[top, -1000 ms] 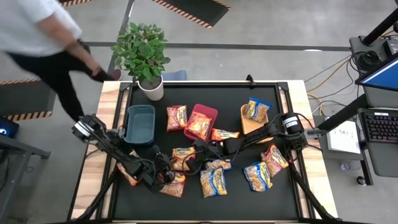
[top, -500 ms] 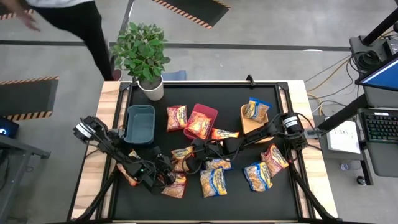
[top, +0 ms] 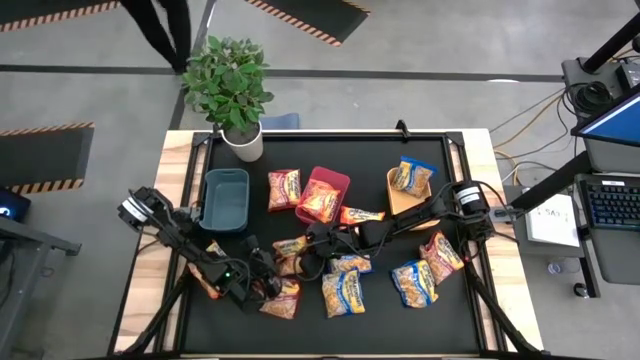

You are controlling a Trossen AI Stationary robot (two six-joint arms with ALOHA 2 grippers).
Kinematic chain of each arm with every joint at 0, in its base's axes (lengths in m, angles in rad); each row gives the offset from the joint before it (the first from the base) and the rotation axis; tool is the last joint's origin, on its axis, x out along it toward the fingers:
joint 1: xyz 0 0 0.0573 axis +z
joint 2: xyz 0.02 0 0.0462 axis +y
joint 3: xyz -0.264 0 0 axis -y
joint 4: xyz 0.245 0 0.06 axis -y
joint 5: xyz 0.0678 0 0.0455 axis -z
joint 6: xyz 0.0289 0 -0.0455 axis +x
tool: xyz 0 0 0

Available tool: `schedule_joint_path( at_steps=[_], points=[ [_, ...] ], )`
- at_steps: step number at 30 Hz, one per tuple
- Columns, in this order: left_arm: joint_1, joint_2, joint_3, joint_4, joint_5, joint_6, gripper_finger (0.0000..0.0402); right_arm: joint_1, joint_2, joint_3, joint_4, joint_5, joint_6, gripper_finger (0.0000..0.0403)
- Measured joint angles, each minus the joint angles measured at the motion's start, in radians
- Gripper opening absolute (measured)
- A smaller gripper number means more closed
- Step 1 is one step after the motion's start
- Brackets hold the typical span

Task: Sort Maruchan noodles
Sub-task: Put the orange noodle pack into the red bin

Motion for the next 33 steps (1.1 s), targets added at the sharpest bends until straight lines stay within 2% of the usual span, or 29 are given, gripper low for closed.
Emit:
schedule_joint_path(
  at_steps=[7, 15, 22, 27, 33],
  points=[
    [-0.042, -0.04, 0.0, -0.001, -0.024, 0.03, 0.004, 0.001, -0.015, 0.0, -0.011, -0.002, -0.057, 0.0112],
    [-0.071, -0.183, 0.0, -0.004, -0.024, 0.154, 0.004, 0.002, -0.081, -0.002, -0.025, 0.001, -0.134, 0.0108],
    [-0.076, -0.336, 0.001, -0.012, 0.01, 0.299, 0.004, 0.002, -0.143, -0.002, -0.037, -0.006, -0.198, 0.0107],
    [-0.078, -0.477, 0.001, -0.011, 0.035, 0.416, 0.004, -0.001, -0.228, -0.002, -0.136, -0.002, -0.273, 0.0107],
    [-0.071, -0.628, 0.002, 0.038, -0.054, 0.626, 0.004, -0.034, -0.372, -0.011, -0.254, 0.026, -0.381, 0.0107]
  ],
)
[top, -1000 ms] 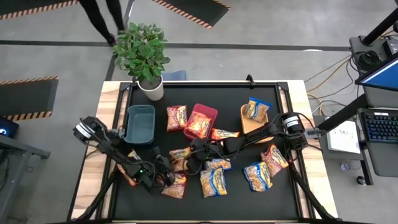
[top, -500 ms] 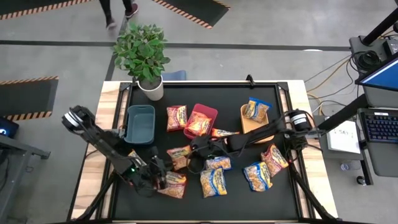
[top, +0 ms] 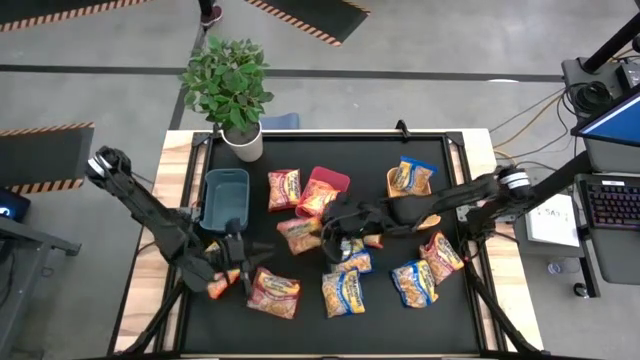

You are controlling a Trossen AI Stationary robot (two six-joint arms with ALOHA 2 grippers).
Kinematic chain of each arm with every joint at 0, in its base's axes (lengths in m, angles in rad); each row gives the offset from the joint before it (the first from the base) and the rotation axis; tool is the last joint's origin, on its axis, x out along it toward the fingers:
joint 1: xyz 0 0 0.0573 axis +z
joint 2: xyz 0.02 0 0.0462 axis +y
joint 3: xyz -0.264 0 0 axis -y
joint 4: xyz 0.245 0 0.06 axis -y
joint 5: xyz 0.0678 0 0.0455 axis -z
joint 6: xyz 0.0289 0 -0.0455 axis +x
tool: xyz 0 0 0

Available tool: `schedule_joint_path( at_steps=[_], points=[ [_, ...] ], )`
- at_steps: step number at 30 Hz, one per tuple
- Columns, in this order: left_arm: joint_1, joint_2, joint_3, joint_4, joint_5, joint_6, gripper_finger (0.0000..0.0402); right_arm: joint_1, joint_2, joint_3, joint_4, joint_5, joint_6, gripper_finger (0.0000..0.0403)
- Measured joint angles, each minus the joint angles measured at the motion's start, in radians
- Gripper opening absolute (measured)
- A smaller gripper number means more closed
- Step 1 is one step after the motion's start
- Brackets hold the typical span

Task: Sort Maruchan noodles
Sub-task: Put the orange noodle pack into the red bin

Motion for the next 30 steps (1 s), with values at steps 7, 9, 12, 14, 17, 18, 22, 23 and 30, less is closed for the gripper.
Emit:
schedule_joint_path(
  at_steps=[7, 9, 12, 14, 17, 18, 22, 23, 30],
  points=[
    [0.064, -0.078, 0.001, 0.06, -0.041, 0.168, 0.004, -0.091, -0.171, -0.114, 0.025, 0.056, -0.152, 0.0107],
    [0.099, -0.079, 0.001, 0.064, -0.041, 0.181, 0.004, -0.124, -0.21, -0.176, 0.091, 0.055, -0.189, 0.0107],
    [0.17, -0.071, 0.001, 0.062, -0.011, 0.185, 0.004, -0.176, -0.253, -0.292, 0.241, 0.046, -0.236, 0.0107],
    [0.231, -0.061, 0.001, 0.061, 0.051, 0.184, 0.004, -0.215, -0.272, -0.373, 0.352, 0.046, -0.253, 0.0107],
    [0.326, -0.041, 0.001, 0.062, 0.171, 0.179, 0.004, -0.278, -0.282, -0.488, 0.531, 0.049, -0.26, 0.0107],
    [0.356, -0.033, 0.001, 0.062, 0.208, 0.178, 0.004, -0.298, -0.282, -0.52, 0.583, 0.055, -0.261, 0.0107],
    [0.46, 0.003, 0.001, 0.062, 0.301, 0.18, 0.004, -0.369, -0.245, -0.613, 0.773, 0.058, -0.279, 0.0107],
    [0.479, 0.013, 0.001, 0.062, 0.31, 0.18, 0.004, -0.382, -0.228, -0.63, 0.811, 0.058, -0.279, 0.0107],
    [0.534, 0.087, 0.001, 0.088, 0.325, 0.177, 0.004, -0.408, -0.06, -0.698, 1.126, 0.06, -0.304, 0.0107]
  ],
)
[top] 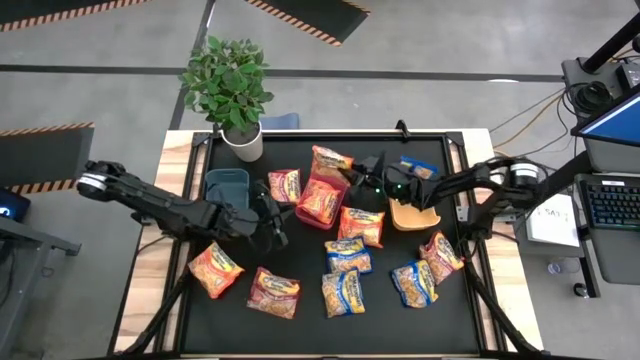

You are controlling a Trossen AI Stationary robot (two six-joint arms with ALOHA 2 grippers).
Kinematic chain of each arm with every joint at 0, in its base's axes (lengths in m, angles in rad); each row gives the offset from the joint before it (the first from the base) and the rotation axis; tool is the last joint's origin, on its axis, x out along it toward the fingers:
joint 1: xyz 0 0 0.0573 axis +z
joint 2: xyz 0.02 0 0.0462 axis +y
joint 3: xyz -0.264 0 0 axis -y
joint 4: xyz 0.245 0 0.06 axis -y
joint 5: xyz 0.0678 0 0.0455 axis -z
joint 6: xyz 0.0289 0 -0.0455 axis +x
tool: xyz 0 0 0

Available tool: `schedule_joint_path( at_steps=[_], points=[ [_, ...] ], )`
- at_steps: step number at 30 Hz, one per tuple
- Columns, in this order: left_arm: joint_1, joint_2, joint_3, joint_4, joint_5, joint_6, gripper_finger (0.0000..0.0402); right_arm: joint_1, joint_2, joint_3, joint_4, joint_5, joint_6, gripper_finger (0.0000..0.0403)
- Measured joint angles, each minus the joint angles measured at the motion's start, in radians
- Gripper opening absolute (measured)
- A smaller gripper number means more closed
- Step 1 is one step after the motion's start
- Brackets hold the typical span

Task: Sort Maruchan noodles
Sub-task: Put the orange noodle pack into the red bin

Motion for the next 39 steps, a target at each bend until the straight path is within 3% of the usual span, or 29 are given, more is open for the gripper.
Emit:
schedule_joint_path(
  at_steps=[12, 31, 39],
  points=[
    [0.015, 0.086, 0.0, 0.033, -0.003, -0.001, 0.004, 0.001, 0.185, 0.006, 0.146, 0.05, -0.043, 0.0107],
    [0.079, 0.345, -0.001, 0.168, -0.006, -0.071, 0.004, 0.001, 0.205, 0.003, 0.094, 0.048, -0.112, 0.0118],
    [0.112, 0.416, -0.001, 0.208, -0.006, -0.086, 0.004, 0.016, 0.182, 0.002, 0.061, 0.048, -0.173, 0.0105]
  ],
)
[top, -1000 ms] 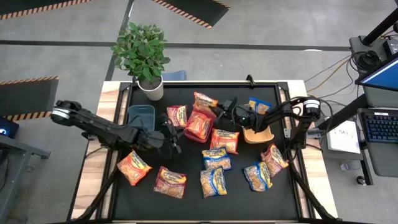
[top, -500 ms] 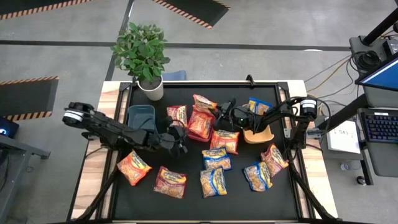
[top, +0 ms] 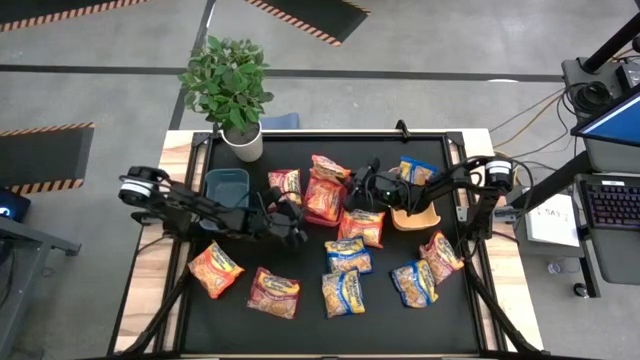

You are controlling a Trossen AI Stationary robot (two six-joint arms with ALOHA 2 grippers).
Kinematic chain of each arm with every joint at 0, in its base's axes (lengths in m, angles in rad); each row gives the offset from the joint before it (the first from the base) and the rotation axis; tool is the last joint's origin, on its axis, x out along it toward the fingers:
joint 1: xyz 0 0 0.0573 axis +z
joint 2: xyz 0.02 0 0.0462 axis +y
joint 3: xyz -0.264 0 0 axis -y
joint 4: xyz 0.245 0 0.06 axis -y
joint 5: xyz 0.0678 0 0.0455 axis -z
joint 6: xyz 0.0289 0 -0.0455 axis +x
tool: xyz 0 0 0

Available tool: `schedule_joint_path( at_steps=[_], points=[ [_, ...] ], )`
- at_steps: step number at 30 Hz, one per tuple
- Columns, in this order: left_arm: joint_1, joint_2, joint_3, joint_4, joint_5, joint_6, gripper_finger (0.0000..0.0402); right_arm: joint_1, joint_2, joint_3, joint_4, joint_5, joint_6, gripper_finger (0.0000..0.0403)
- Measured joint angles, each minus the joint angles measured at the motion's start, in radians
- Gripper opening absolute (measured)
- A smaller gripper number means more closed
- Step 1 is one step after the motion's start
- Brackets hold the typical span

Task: Sort Maruchan noodles
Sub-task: Put the orange noodle pack into the red bin

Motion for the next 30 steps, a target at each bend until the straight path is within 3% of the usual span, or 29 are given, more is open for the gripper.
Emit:
schedule_joint_path(
  at_steps=[23, 30],
  points=[
    [0.017, 0.027, 0.002, 0.009, 0.002, -0.027, 0.004, 0.01, -0.211, -0.001, -0.258, 0.0, -0.025, 0.0105],
    [0.017, 0.028, 0.001, 0.022, 0.007, -0.021, 0.004, 0.01, -0.16, -0.001, -0.257, -0.001, -0.04, 0.0105]
  ],
)
